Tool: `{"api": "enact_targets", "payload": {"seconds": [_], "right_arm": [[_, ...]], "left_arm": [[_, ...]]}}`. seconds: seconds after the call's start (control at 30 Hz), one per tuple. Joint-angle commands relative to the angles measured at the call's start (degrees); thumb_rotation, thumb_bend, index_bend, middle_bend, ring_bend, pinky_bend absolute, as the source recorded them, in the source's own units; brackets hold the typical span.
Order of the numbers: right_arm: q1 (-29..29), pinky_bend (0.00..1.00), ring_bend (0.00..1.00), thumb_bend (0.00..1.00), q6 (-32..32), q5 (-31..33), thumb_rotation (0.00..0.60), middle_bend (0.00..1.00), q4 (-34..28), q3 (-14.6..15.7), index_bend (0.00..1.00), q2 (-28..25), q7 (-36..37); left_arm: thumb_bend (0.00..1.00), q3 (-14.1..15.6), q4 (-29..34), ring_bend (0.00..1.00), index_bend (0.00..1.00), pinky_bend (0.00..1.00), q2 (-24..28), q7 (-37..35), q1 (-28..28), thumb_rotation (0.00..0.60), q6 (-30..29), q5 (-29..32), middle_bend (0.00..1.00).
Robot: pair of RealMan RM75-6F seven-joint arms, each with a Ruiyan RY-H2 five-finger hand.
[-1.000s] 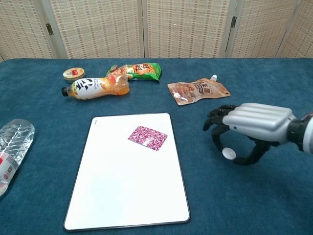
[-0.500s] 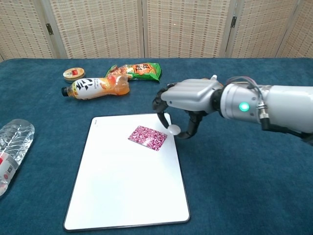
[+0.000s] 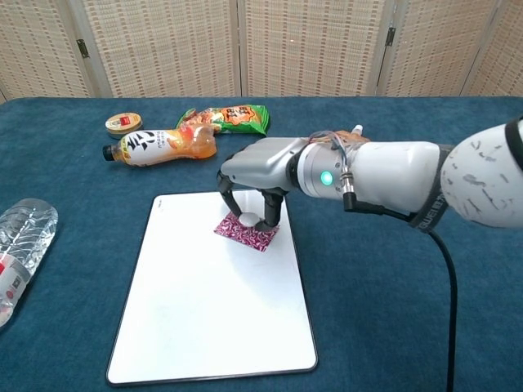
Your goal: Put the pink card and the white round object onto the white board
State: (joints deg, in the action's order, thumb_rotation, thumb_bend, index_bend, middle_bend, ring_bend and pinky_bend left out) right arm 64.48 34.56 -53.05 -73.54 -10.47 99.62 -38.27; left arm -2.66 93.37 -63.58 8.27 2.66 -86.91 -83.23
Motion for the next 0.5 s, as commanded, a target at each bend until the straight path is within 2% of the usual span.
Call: {"api": "enact_targets", "payload": {"seconds": [0.03, 0.17, 0.3, 0.5], "right_arm": [[0.99, 0.00, 0.01, 0.33, 0.22, 1.52, 0.600, 0.16, 0.55, 0.87, 0.37, 0.34, -0.59], [1.71, 0.00, 0.01, 0.33, 0.70, 2.99, 0.600, 0.16, 0.29, 1.99, 0.34, -0.02, -0.84], [0.48, 0.00, 0.01, 0.33, 3.47, 1.09, 0.600, 0.16, -2.39, 2.32, 0.30, -2.08, 1.07], [-5.13, 0.00, 0.02, 0.33, 13.16, -2.13, 0.600, 0.16, -11.61, 5.07, 0.26, -11.21, 0.77]], "left_arm": [[0.21, 0.01, -0.17, 0.06, 0.07, 0.00, -0.01, -0.23, -0.09, 0.600, 0.01, 0.13, 0.00], [0.21, 0.05, -0.43, 0.06, 0.07, 0.00, -0.07, -0.55, -0.16, 0.600, -0.03, 0.05, 0.00], [0.21, 0.04, -0.54, 0.06, 0.07, 0.00, -0.11, -0.76, -0.22, 0.600, -0.33, -0.27, 0.00], [0.21, -0.06, -0.57, 0.06, 0.07, 0.00, -0.25, -0.96, 0.15, 0.600, 0.04, -0.55, 0.00]]}}
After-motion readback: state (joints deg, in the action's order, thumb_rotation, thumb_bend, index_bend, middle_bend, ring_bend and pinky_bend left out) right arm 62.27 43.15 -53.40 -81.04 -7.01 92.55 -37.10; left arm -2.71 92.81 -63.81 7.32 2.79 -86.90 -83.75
